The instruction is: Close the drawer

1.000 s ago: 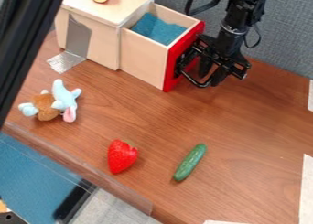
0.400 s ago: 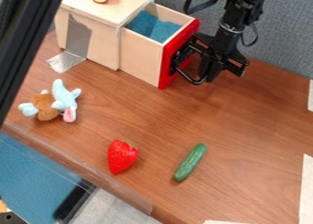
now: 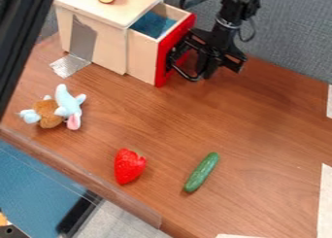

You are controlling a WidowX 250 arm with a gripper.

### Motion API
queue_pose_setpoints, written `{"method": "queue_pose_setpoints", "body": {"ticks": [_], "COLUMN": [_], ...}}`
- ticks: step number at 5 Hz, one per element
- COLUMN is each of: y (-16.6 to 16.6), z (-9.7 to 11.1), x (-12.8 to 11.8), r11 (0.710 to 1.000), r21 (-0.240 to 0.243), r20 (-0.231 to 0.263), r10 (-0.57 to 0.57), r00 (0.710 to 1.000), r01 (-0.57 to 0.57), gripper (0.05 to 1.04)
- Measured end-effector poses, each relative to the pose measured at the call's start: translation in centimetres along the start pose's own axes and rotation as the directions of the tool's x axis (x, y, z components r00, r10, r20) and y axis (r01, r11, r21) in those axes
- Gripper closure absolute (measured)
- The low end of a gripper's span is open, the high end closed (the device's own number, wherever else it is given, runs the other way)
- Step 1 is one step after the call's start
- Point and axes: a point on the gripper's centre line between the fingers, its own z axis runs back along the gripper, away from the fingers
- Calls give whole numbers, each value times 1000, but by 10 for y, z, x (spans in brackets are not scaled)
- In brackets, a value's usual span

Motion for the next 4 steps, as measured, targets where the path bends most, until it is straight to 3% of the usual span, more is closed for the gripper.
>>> {"method": "queue_pose_setpoints", "body": {"ticks": [4], "y": [48], "z": [-11], "x": [-8], "r11": [996], "r21": [55], "r20": [-33], "r10": [65], "r00": [997], "r01": [-63], "gripper": [967]}}
